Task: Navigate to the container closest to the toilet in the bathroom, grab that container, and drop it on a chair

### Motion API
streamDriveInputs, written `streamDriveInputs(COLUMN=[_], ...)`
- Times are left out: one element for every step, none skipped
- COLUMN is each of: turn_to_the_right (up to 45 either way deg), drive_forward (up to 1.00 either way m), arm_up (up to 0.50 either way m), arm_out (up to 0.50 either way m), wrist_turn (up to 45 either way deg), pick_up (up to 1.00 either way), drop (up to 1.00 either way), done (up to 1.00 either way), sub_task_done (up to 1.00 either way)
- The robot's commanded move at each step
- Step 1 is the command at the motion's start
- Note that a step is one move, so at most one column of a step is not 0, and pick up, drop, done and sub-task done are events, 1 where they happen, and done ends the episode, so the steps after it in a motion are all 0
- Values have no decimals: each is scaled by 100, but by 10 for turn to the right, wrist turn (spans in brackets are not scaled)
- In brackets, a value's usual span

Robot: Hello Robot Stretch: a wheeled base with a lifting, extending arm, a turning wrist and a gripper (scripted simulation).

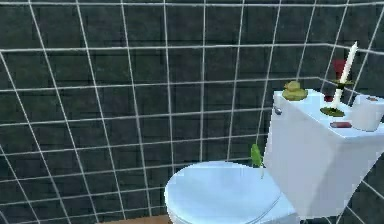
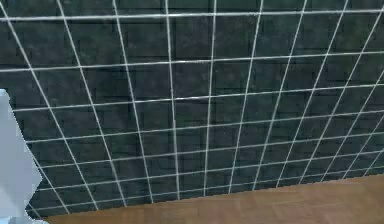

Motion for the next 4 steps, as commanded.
streamDriveInputs(turn_to_the_right=[-450, -240, 450, 450], drive_forward=[0, 0, 0, 0], arm_up=[0, 0, 0, 0], arm_out=[0, 0, 0, 0], wrist_turn=[0, 0, 0, 0], pick_up=[0, 0, 0, 0], drop=[0, 0, 0, 0], done=[0, 0, 0, 0], sub_task_done=[0, 0, 0, 0])
